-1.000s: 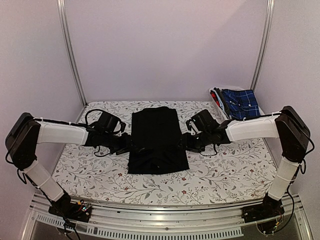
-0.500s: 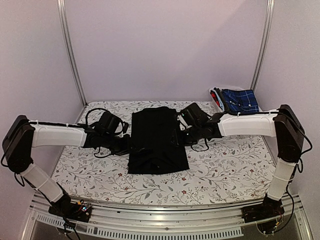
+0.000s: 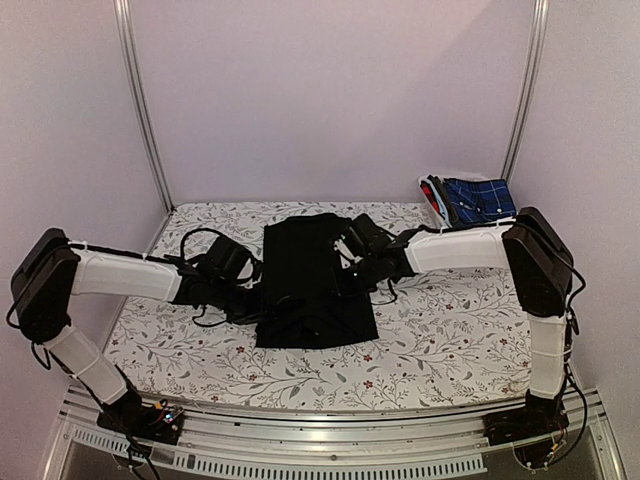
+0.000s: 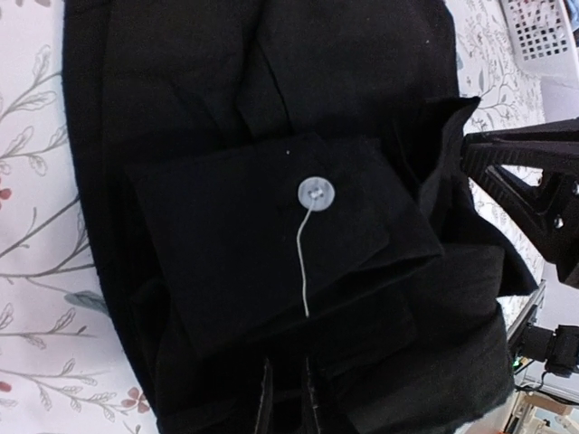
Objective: Fold and stack the long sleeve shirts
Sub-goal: Fold the rectangle-folded shirt at the center of the board.
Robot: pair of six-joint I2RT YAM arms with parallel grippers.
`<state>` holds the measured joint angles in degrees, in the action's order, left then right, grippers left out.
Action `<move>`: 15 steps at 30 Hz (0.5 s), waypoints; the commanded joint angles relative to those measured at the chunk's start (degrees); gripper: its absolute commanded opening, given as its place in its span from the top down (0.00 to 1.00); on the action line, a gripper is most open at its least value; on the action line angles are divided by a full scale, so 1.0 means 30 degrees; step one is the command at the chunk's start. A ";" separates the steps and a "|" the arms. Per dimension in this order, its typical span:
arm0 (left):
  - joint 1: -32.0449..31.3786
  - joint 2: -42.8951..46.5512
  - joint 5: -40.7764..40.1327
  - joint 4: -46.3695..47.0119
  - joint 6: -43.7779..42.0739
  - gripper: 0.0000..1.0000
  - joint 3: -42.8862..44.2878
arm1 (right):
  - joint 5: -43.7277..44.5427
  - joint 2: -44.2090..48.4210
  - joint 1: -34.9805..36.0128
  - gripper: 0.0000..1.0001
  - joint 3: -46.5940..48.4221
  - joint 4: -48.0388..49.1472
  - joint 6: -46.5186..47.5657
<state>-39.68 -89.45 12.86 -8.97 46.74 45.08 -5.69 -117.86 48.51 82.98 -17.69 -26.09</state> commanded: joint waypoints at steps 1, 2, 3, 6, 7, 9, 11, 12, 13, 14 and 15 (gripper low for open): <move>0.0404 -0.1811 0.0398 0.0673 -0.0596 0.88 0.1483 | -0.0065 -0.0675 0.0119 0.87 0.0591 -0.0221 0.0181; 0.0579 -0.2203 0.0389 0.0782 -0.0743 0.89 0.1784 | -0.0039 -0.0769 0.0097 0.87 0.0708 -0.0225 0.0173; 0.0810 -0.2589 0.0435 0.0851 -0.0842 0.89 0.2104 | -0.0036 -0.0851 0.0091 0.87 0.0829 -0.0262 0.0214; 0.1474 -0.3696 0.0606 0.1018 -0.1253 0.88 0.3235 | 0.0028 -0.0865 0.0093 0.85 0.1019 -0.0385 0.0201; 0.1676 -0.4039 0.0552 0.0986 -0.1393 0.88 0.3841 | 0.0111 -0.0765 0.0090 0.83 0.1007 -0.0436 0.0222; 0.2024 -0.4748 0.0532 0.0943 -0.1653 0.88 0.4564 | 0.0301 -0.0470 0.0089 0.82 0.0937 -0.0453 0.0217; 0.2333 -0.5437 0.0576 0.0921 -0.1789 0.87 0.5151 | 0.0373 -0.0344 0.0089 0.81 0.0948 -0.0485 0.0283; 0.2443 -0.5747 0.0664 0.0930 -0.1823 0.87 0.5359 | 0.0312 -0.0364 0.0089 0.81 0.1001 -0.0514 0.0353; 0.2504 -0.6065 0.0737 0.0942 -0.1867 0.87 0.5539 | 0.0228 -0.0444 0.0093 0.81 0.1067 -0.0567 0.0394; 0.2556 -0.6331 0.0797 0.0966 -0.1935 0.87 0.5693 | 0.0125 -0.0484 0.0090 0.81 0.1126 -0.0561 0.0402; 0.2613 -0.6621 0.0874 0.0965 -0.1977 0.87 0.5815 | -0.0005 -0.0562 0.0089 0.81 0.1174 -0.0549 0.0419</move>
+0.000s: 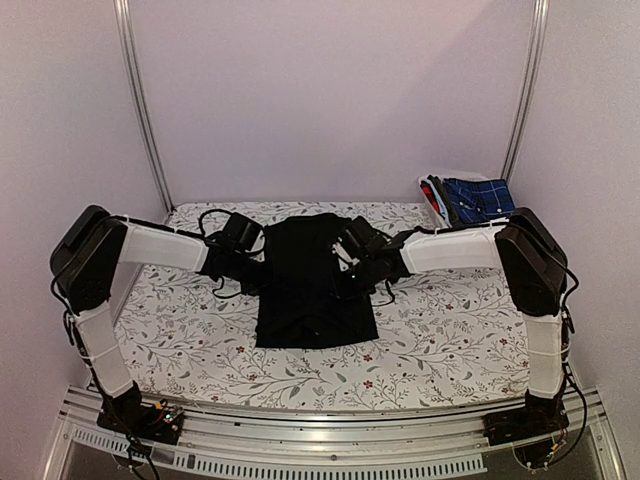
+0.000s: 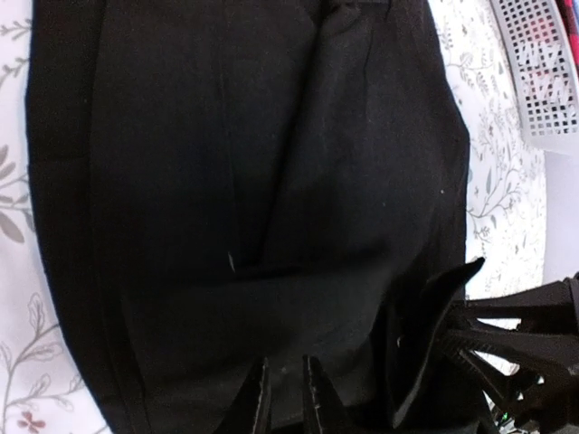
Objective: Fold and stack the long sleeve shirts
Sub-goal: Fold the rectangle-folded shirt at the center of the board.
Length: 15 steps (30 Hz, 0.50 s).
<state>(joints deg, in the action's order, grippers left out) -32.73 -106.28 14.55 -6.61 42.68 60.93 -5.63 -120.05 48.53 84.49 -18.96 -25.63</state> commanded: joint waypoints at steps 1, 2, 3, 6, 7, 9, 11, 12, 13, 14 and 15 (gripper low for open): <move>0.0344 -0.1194 0.0396 0.0208 -0.0652 0.87 0.0611 | -0.0156 0.0080 0.0082 0.81 0.0728 -0.0125 0.0262; 0.0376 -0.1359 0.0469 0.0284 -0.0638 0.87 0.0675 | -0.0290 0.0018 0.0082 0.81 0.0798 -0.0125 0.0275; 0.0413 -0.1497 0.0551 0.0312 -0.0651 0.87 0.0760 | -0.0453 -0.0096 0.0082 0.81 0.0887 -0.0099 0.0301; 0.0473 -0.1610 0.0573 0.0317 -0.0724 0.86 0.1100 | -0.0974 -0.0468 0.0082 0.81 0.1271 -0.0072 0.0496; 0.0478 -0.1583 0.0528 0.0251 -0.0786 0.85 0.1234 | -0.1080 -0.0698 0.0082 0.81 0.1367 -0.0045 0.0568; 0.0544 -0.1361 0.0366 0.0044 -0.0953 0.82 0.1527 | -0.1255 -0.1038 0.0089 0.81 0.1623 0.0003 0.0646; 0.0568 -0.0970 0.0099 -0.0410 -0.1226 0.80 0.1800 | -0.1406 -0.1498 0.0018 0.81 0.1915 0.0021 0.0701; 0.0554 -0.0701 -0.0048 -0.0675 -0.1347 0.80 0.1897 | -0.1519 -0.1732 -0.0047 0.81 0.2063 0.0040 0.0740; 0.0567 -0.0415 -0.0158 -0.0888 -0.1428 0.79 0.1904 | -0.1595 -0.2010 -0.0169 0.81 0.2221 0.0046 0.0725; 0.0565 -0.0054 -0.0278 -0.1050 -0.1467 0.78 0.1822 | -0.1656 -0.2160 -0.0330 0.82 0.2292 0.0079 0.0677; 0.0564 0.0303 -0.0304 -0.1154 -0.1501 0.77 0.1673 | -0.1777 -0.2335 -0.0515 0.82 0.2319 0.0166 0.0643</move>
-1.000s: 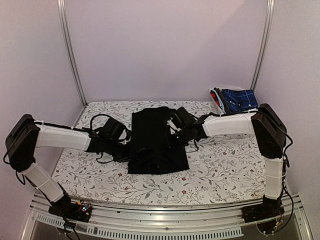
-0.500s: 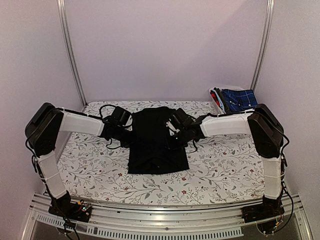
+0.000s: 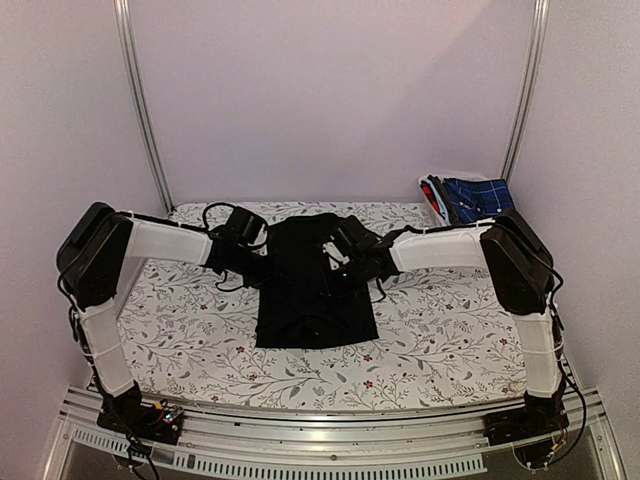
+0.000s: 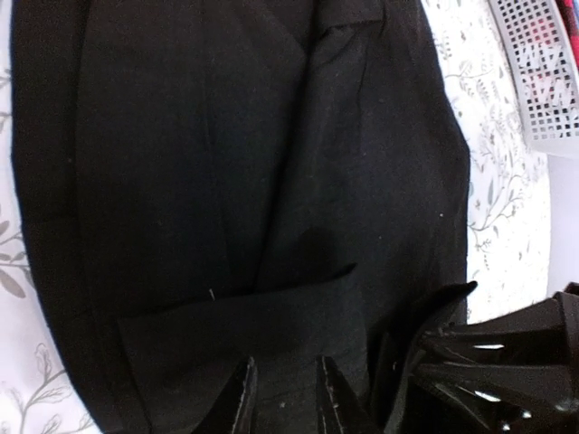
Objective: Fold and stack the long sleeve shirts
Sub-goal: Fold the rectangle-folded shirt at the center of the board.
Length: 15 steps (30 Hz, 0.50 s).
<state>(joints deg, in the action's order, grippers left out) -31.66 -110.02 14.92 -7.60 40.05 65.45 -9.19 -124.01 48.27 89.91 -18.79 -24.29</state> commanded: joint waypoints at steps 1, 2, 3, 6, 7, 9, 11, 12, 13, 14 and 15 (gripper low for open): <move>0.0196 0.1927 -0.0409 -0.0920 -0.0614 0.77 -0.0052 | -0.0722 -0.1135 -0.0660 0.82 0.0501 0.0186 0.0145; 0.0188 0.2336 -0.0308 -0.0950 -0.0608 0.77 -0.0302 | -0.0757 -0.1305 -0.0894 0.82 0.0499 0.0262 0.0051; 0.0161 0.2750 -0.0171 -0.0928 -0.0581 0.76 -0.0627 | -0.0809 -0.1405 -0.1132 0.82 0.0499 0.0337 0.0022; -0.0122 0.4044 0.0339 -0.0949 -0.0618 0.75 -0.1708 | -0.0945 -0.1637 -0.1680 0.82 0.0597 0.0389 -0.0057; -0.0303 0.4439 0.0427 -0.1020 -0.0608 0.74 -0.2084 | -0.0935 -0.1624 -0.1776 0.82 0.0640 0.0394 -0.0049; -0.0638 0.5267 0.0393 -0.1291 -0.0518 0.72 -0.2973 | -0.0768 -0.1270 -0.1823 0.82 0.0624 0.0375 0.0038; -0.0941 0.6119 0.0199 -0.1360 -0.0145 0.71 -0.4058 | -0.0718 -0.0853 -0.1824 0.81 0.0602 0.0218 0.0153; -0.1095 0.6738 0.0153 -0.1287 0.0070 0.70 -0.4590 | -0.0701 -0.0464 -0.1816 0.80 0.0545 0.0134 0.0223; -0.1171 0.7186 0.0132 -0.1238 0.0331 0.69 -0.5361 | -0.0659 -0.0177 -0.1796 0.78 0.0344 0.0087 0.0258; -0.1243 0.7549 0.0108 -0.1191 0.0572 0.68 -0.5870 | -0.0544 0.0287 -0.1768 0.76 0.0073 0.0074 0.0274; -0.1336 0.7939 0.0072 -0.1094 0.0775 0.67 -0.6296 | -0.0376 0.0685 -0.1739 0.75 -0.0316 0.0105 0.0275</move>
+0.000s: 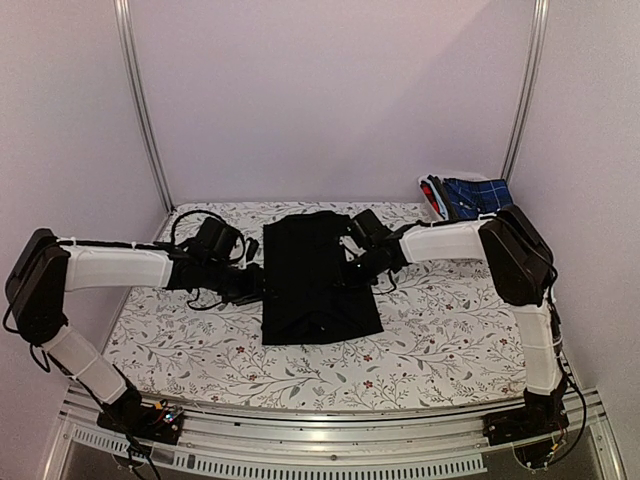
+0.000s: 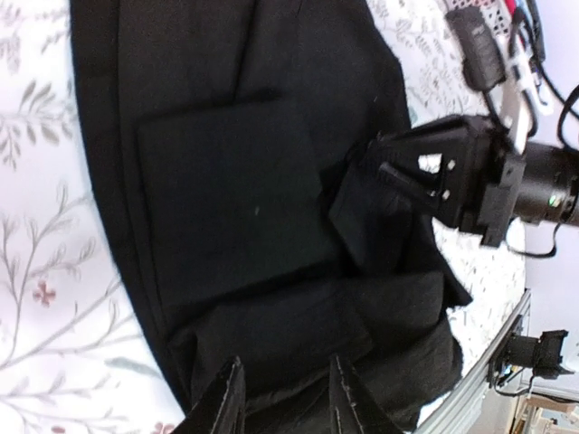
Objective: Fold and stack the long sleeve shirts
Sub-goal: Fold the rectangle-folded shirt at the center of the board, then adjust the 2/3-rectangle-folded shirt at the center of the board.
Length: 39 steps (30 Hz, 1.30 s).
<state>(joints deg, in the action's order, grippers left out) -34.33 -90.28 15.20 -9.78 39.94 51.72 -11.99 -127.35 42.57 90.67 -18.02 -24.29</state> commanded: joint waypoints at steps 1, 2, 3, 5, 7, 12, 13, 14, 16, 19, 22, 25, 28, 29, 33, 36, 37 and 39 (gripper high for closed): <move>-0.0514 0.1621 -0.0060 -0.0357 0.0979 0.65 -0.2121 | 0.0768 0.2480 0.0256 0.74 -0.0971 -0.0146 0.0301; -0.0603 0.1896 -0.0160 -0.0393 0.1136 0.64 -0.2443 | 0.1037 0.3026 0.0317 0.72 -0.1402 -0.0145 0.0289; -0.0665 0.2128 -0.0250 -0.0364 0.1324 0.63 -0.2761 | 0.1293 0.3480 0.0380 0.70 -0.2124 -0.0123 0.0277; -0.0789 0.2376 -0.0330 -0.0259 0.1687 0.62 -0.3362 | 0.1841 0.4671 0.0497 0.65 -0.3330 -0.0056 0.0246; -0.0943 0.2590 -0.0269 -0.0067 0.1950 0.61 -0.3878 | 0.2414 0.5777 0.0572 0.59 -0.4784 0.0195 0.0097; -0.1296 0.2752 -0.0079 0.0578 0.2393 0.57 -0.4548 | 0.3102 0.9034 0.0797 0.50 -0.8554 0.1280 -0.0445; -0.1338 0.2671 -0.0086 0.0607 0.2411 0.57 -0.4566 | 0.3224 0.9522 0.0923 0.50 -0.9095 0.1351 -0.0477; -0.1420 0.2609 -0.0072 0.0636 0.2421 0.57 -0.4557 | 0.3299 0.9971 0.1078 0.49 -0.9518 0.1375 -0.0484; -0.1546 0.2558 -0.0086 0.0788 0.2497 0.57 -0.4606 | 0.3426 1.0432 0.1448 0.48 -1.0238 0.1373 -0.0415; -0.1592 0.2320 0.0065 0.1113 0.2621 0.57 -0.4656 | 0.3597 1.0877 0.2120 0.48 -1.1169 0.1632 -0.0260; -0.1610 0.2002 0.0140 0.1355 0.2596 0.57 -0.4615 | 0.3771 1.1125 0.2675 0.47 -1.1812 0.1971 -0.0070; -0.1637 0.1621 0.0231 0.1549 0.2636 0.57 -0.4585 | 0.3893 1.0898 0.3144 0.47 -1.1977 0.2140 0.0080; -0.1681 0.1354 0.0185 0.1576 0.2587 0.56 -0.4585 | 0.3897 1.0477 0.3421 0.47 -1.1922 0.2345 0.0076; -0.1708 0.1298 0.0130 0.1589 0.2567 0.56 -0.4585 | 0.4434 1.0316 0.3507 0.47 -1.1867 0.2370 0.0042; -0.1794 0.1032 0.0013 0.1848 0.2646 0.56 -0.4612 | 0.4557 0.9502 0.3709 0.47 -1.1519 0.2704 -0.0042; -0.1859 0.0660 0.0131 0.2160 0.2788 0.56 -0.4553 | 0.4410 0.8677 0.3713 0.52 -1.0980 0.2697 -0.0090; -0.1873 0.0563 0.0087 0.2185 0.2794 0.56 -0.4468 | 0.4385 0.8459 0.3719 0.54 -1.0827 0.2696 -0.0125; -0.1893 0.0458 0.0038 0.2255 0.2848 0.60 -0.4335 | 0.4446 0.8163 0.3708 0.59 -1.0499 0.2620 -0.0189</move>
<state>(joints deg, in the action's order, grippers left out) -39.16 -87.72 15.42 -4.99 48.14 38.41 0.30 -100.84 53.30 56.49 -11.14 -24.64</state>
